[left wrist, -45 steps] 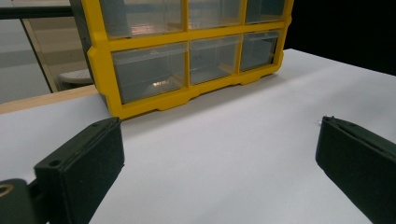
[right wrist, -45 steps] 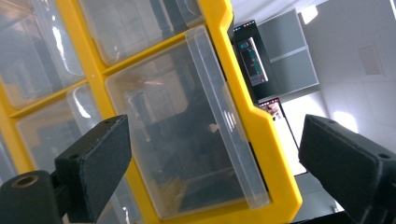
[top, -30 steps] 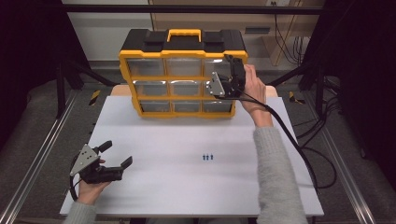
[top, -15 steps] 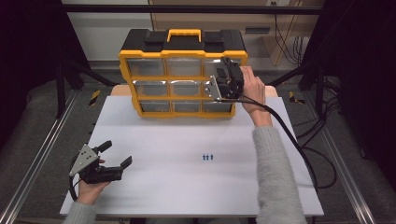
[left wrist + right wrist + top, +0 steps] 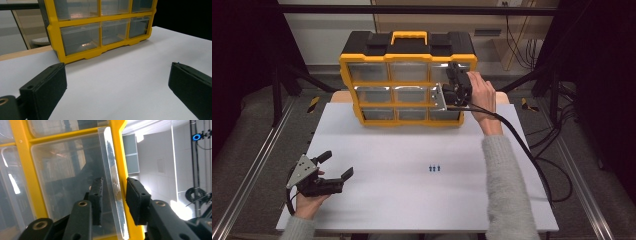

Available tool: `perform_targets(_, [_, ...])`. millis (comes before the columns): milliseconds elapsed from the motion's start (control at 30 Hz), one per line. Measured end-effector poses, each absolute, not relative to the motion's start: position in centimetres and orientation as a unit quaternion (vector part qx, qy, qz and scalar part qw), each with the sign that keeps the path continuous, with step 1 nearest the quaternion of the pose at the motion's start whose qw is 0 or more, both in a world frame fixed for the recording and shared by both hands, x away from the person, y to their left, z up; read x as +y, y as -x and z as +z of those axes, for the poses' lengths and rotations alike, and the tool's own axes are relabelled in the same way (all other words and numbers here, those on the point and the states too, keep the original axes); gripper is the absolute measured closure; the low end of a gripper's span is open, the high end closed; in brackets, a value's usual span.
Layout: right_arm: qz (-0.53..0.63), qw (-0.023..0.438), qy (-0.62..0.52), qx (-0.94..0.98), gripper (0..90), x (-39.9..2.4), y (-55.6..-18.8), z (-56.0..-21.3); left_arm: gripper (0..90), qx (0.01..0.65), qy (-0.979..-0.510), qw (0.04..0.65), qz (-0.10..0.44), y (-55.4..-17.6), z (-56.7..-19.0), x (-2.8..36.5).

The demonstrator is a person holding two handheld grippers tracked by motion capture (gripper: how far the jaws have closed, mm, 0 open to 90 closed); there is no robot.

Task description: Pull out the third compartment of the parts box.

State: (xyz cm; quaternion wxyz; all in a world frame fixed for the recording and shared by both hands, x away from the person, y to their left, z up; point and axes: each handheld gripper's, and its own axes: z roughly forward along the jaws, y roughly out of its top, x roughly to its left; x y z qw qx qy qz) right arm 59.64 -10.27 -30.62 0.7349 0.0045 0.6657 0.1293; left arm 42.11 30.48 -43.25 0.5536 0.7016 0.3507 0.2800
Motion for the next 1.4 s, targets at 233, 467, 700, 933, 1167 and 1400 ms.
perform_targets(233, [0.111,0.742,0.013,0.661,76.3,-10.3,-59.7,-30.8,1.4,0.351,-0.701,0.554,0.281,-42.1,-43.2,30.5])
perform_targets(467, [0.105,0.748,0.021,0.655,77.8,-10.3,-59.7,-31.0,1.5,0.351,-0.701,0.554,0.281,-42.1,-43.2,30.5])
perform_targets(700, [0.1,0.746,0.033,0.657,78.5,-10.4,-59.7,-30.8,1.6,0.351,-0.701,0.554,0.281,-42.1,-43.2,30.5])
perform_targets(933, [0.098,0.743,0.038,0.66,79.3,-10.5,-59.4,-30.7,1.6,0.351,-0.701,0.554,0.281,-42.1,-43.2,30.5])
perform_targets(1167, [0.095,0.742,0.042,0.663,79.5,-10.5,-58.9,-30.6,1.6,0.351,-0.701,0.554,0.282,-42.1,-43.2,30.5])
perform_targets(1400, [0.09,0.741,0.047,0.664,79.8,-10.6,-58.6,-30.6,1.6,0.35,-0.701,0.553,0.282,-42.0,-43.2,30.4])
